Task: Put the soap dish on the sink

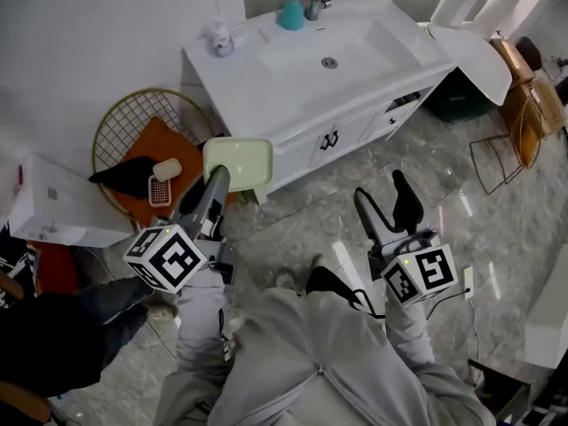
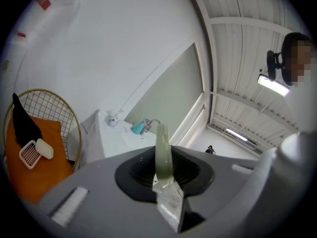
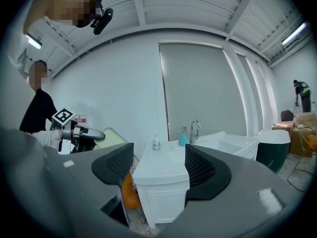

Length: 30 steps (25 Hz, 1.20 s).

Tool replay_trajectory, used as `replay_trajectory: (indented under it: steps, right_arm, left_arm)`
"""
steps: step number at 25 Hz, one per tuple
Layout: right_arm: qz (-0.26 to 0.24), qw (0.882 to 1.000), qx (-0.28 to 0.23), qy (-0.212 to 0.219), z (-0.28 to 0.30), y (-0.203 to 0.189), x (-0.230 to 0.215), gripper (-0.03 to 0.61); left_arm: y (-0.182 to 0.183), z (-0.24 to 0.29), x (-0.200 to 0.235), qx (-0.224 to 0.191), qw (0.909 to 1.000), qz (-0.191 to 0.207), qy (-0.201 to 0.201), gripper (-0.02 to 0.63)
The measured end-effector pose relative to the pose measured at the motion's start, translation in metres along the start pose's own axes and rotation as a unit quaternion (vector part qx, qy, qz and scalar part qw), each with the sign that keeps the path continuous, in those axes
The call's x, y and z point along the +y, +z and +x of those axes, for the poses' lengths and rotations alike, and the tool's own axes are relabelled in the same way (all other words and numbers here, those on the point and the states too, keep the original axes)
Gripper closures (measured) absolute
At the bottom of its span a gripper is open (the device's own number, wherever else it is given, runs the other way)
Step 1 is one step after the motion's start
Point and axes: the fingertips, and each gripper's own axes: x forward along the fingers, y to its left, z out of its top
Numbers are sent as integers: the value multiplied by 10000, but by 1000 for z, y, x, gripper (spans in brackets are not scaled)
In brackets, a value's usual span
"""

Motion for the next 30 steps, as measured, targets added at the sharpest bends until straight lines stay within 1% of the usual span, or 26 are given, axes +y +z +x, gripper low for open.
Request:
replay_trajectory:
  steps: [7, 12, 15, 19, 24, 30]
  right_arm:
    - [7, 9998, 110, 160, 69, -7, -14, 264]
    - [22, 9992, 183, 367, 108, -10, -31, 264]
    - [38, 9987, 225, 454, 131, -9, -44, 264]
    - [66, 9983, 304, 488, 157, -10, -66, 264]
    - [101, 9983, 347, 462, 177, -13, -92, 264]
    - [153, 9981, 460, 392, 193, -21, -114, 264]
  left_arm:
    - [17, 56, 51, 3, 9996, -206, 187, 492]
    - [23, 101, 77, -11, 9987, -296, 415, 492]
    - [25, 130, 96, 47, 9976, -278, 625, 492]
    - [22, 171, 118, 211, 9960, -323, 803, 492]
    - [7, 215, 142, 511, 9931, -419, 973, 492]
    - [-14, 254, 164, 868, 9888, -384, 1149, 492]
